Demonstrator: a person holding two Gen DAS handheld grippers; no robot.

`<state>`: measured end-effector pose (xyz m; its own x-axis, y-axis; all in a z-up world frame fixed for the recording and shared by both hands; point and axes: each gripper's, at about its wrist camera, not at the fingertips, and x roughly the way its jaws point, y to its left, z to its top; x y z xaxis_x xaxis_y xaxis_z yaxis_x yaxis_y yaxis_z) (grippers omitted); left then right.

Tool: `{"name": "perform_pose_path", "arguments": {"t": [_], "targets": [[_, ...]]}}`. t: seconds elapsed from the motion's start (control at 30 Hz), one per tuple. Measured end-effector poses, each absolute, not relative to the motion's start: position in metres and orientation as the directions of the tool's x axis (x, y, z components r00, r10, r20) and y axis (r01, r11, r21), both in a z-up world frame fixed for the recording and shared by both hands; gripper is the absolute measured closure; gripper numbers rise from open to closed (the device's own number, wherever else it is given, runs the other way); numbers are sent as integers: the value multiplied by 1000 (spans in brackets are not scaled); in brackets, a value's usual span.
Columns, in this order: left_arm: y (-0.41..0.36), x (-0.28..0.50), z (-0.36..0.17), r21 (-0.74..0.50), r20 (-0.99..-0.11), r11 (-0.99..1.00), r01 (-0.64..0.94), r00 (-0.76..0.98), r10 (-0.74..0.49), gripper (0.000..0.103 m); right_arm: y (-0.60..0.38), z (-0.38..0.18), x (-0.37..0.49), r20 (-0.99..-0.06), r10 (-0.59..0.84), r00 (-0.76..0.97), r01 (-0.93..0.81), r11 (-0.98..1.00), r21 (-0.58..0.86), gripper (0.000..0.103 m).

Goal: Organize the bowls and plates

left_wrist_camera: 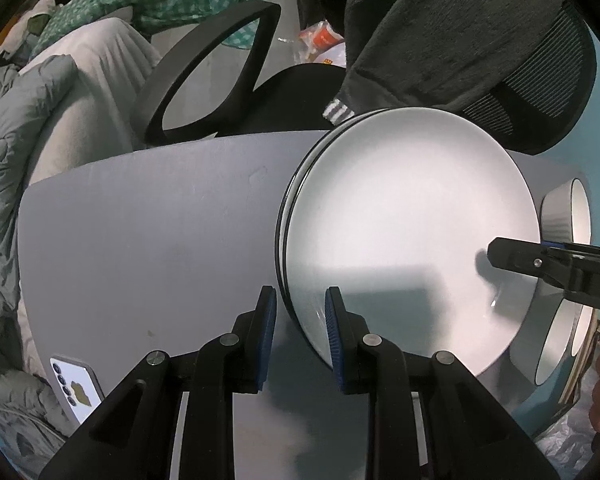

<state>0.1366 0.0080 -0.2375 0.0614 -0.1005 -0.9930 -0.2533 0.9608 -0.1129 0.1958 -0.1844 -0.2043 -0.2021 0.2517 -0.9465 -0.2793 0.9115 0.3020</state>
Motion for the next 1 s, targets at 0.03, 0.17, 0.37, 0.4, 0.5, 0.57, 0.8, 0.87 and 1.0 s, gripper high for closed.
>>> {"name": "perform_pose_path", "arguments": {"t": [0.03, 0.17, 0.37, 0.4, 0.5, 0.57, 0.8, 0.87, 1.0], "targets": [[8, 135, -237, -115, -993, 960, -256, 64, -102, 78, -184, -204, 195, -948, 247, -199, -283, 912, 297, 67], [9, 130, -230, -124, -991, 956, -266, 82, -106, 78, -183, -201, 190, -954, 238, -182, -291, 914, 283, 67], [7, 121, -218, -119, -989, 956, -269, 118, -90, 70, -185, -194, 183, -964, 227, -137, -299, 918, 259, 56], [6, 120, -214, -112, -989, 957, -268, 126, -80, 69, -186, -193, 182, -963, 233, -134, -299, 917, 263, 56], [4, 114, -203, -98, -987, 959, -265, 147, -60, 68, -185, -185, 177, -974, 211, -87, -317, 921, 227, 56], [3, 109, -195, -95, -986, 958, -269, 161, -52, 61, -184, -175, 171, -982, 186, -44, -342, 920, 190, 56], [-6, 92, -158, -88, -973, 960, -264, 229, -27, 49, -183, -137, 150, -986, 141, 91, -403, 910, 93, 44], [-7, 88, -148, -101, -968, 961, -259, 249, -35, 45, -186, -126, 145, -982, 151, 118, -404, 910, 91, 41], [-12, 74, -124, -97, -954, 964, -248, 300, -19, 37, -192, -105, 132, -974, 137, 179, -411, 910, 53, 37]]}}
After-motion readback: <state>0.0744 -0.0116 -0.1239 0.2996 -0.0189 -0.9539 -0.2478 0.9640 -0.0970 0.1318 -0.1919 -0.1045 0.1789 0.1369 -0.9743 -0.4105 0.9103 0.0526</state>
